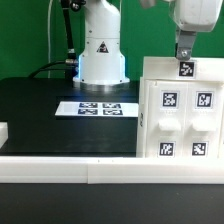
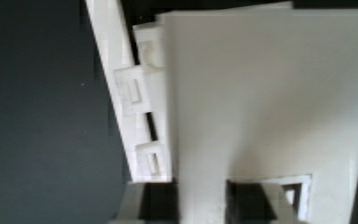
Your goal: Assemble cabinet
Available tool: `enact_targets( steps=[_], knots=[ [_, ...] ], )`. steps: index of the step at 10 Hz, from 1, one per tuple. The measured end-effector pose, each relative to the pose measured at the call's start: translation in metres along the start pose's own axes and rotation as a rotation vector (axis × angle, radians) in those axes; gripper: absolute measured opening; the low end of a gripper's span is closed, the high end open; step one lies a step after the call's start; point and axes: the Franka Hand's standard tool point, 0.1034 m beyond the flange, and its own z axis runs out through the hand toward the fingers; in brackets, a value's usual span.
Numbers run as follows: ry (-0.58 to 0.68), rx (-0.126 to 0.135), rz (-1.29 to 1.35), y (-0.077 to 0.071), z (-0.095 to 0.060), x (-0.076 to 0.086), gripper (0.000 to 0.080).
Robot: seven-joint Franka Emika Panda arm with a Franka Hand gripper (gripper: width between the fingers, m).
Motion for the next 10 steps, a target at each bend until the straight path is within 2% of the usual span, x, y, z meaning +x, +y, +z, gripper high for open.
enact_targets(
  steps=[1, 2, 4, 6, 7, 8, 9, 10],
  knots=[
    [0.0, 0.001, 0.089, 0.0, 0.0, 0.0, 0.0038],
    [-0.001, 0.002, 0.171, 0.0, 0.001, -0.001, 0.0012],
    [-0.001, 0.003, 0.318, -0.001, 0.001, -0.001, 0.0002],
    [-0.001, 0.003, 0.32, -0.001, 0.002, -0.002, 0.0002],
    [-0.001, 0.003, 0.323, -0.001, 0.001, -0.002, 0.0094],
    [0.005, -0.006, 0.396, -0.003, -0.002, 0.003, 0.0229],
    [0.007, -0.008, 0.431, -0.006, -0.004, 0.007, 0.0229],
    [0.01, -0.011, 0.486, -0.01, -0.005, 0.013, 0.0413]
  ],
)
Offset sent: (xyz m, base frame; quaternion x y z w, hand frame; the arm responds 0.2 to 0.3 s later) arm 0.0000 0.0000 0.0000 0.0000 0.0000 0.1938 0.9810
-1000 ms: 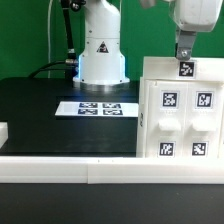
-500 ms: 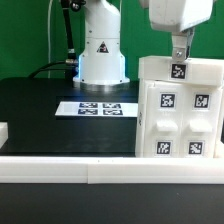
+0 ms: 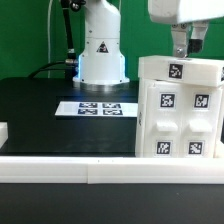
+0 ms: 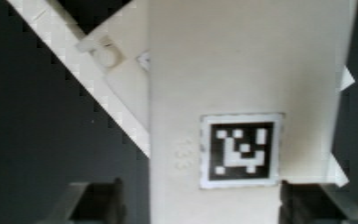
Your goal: Assemble cabinet
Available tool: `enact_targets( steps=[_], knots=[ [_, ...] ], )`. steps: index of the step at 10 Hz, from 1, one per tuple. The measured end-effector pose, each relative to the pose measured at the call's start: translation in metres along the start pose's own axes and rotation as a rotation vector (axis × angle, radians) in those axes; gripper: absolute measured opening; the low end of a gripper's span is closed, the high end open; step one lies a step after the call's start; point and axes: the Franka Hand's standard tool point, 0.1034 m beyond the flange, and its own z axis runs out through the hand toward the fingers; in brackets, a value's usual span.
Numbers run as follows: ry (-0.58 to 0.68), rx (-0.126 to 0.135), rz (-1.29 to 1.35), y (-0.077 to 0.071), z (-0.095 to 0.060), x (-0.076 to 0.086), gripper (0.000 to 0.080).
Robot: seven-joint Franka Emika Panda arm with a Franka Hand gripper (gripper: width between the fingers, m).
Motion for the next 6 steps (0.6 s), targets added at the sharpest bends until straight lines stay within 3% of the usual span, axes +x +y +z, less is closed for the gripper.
enact_targets(
  steps=[1, 2, 3, 4, 6],
  knots=[
    [0.002, -0.001, 0.033, -0.0051, 0.0021, 0.0021, 0.0549],
    [0.002, 0.0, 0.028, -0.004, 0.0025, 0.0008, 0.0549],
    [0.002, 0.0, 0.031, -0.0032, 0.0026, 0.0001, 0.0723],
    [0.001, 0.0, 0.031, -0.0033, 0.0029, 0.0, 0.0775],
    [0.011, -0.005, 0.049, -0.0026, 0.0028, 0.0, 0.0795]
  ],
)
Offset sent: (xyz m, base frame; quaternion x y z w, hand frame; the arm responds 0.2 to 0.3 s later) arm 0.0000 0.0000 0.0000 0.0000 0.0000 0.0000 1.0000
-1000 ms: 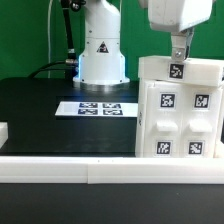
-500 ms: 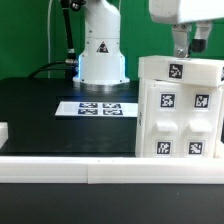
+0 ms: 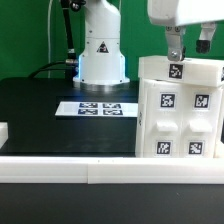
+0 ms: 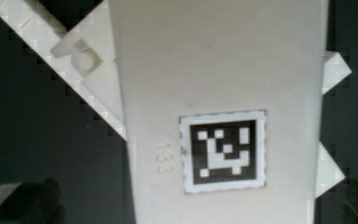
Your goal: Assemble cabinet
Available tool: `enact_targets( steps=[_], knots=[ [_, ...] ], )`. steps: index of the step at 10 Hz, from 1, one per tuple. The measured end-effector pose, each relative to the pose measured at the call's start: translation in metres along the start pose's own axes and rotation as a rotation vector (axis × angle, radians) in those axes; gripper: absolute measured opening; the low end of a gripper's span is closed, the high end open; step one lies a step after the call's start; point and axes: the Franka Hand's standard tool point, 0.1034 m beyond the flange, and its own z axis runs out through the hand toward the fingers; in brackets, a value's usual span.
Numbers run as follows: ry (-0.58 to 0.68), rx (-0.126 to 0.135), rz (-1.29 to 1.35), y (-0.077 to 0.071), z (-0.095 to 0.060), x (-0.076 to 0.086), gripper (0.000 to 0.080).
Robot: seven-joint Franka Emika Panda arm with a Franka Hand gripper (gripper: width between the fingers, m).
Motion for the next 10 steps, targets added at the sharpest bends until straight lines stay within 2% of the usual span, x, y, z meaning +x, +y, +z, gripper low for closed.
enact_targets(
  steps=[1, 2, 5, 7, 9, 10],
  knots=[
    [0.026, -0.022, 0.037, -0.002, 0.002, -0.003, 0.0798],
    [0.03, -0.024, 0.051, -0.006, 0.006, -0.009, 0.0798],
    [0.056, -0.051, 0.051, -0.008, 0.019, -0.013, 0.0797],
    [0.055, -0.05, 0.052, -0.009, 0.021, -0.013, 0.0797],
    [0.057, -0.052, 0.061, -0.009, 0.02, -0.012, 0.0556],
    [0.057, -0.052, 0.064, -0.008, 0.019, -0.012, 0.0556]
  ],
)
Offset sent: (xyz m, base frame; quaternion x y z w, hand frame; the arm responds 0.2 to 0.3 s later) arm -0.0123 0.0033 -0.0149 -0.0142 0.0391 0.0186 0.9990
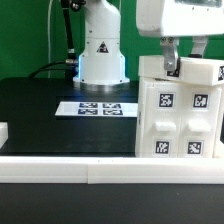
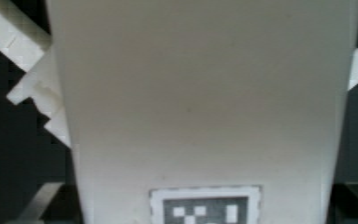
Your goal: Assemble cabinet
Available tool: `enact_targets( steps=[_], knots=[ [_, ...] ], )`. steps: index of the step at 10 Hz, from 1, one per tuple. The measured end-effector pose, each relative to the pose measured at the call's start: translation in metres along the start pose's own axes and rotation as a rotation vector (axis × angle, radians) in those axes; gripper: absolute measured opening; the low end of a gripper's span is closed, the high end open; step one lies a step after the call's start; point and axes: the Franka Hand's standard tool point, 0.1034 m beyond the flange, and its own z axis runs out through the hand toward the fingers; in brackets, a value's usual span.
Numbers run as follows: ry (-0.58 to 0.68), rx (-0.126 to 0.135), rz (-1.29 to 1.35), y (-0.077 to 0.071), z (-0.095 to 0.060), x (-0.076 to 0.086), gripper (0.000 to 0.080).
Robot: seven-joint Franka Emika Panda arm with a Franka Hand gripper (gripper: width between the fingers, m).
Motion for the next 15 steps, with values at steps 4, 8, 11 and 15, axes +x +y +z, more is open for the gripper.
enact_targets(
  steps=[4, 8, 11, 15],
  knots=[
    [0.0, 0.001, 0.168, 0.0001, 0.0007, -0.0004, 0.056],
    [0.009, 0.0, 0.555, -0.0017, 0.001, -0.0004, 0.056],
    [0.022, -0.002, 0.927, -0.0017, 0.0006, 0.0024, 0.0561],
    [0.033, 0.0, 1.209, 0.0006, 0.0011, 0.002, 0.0561]
  ],
)
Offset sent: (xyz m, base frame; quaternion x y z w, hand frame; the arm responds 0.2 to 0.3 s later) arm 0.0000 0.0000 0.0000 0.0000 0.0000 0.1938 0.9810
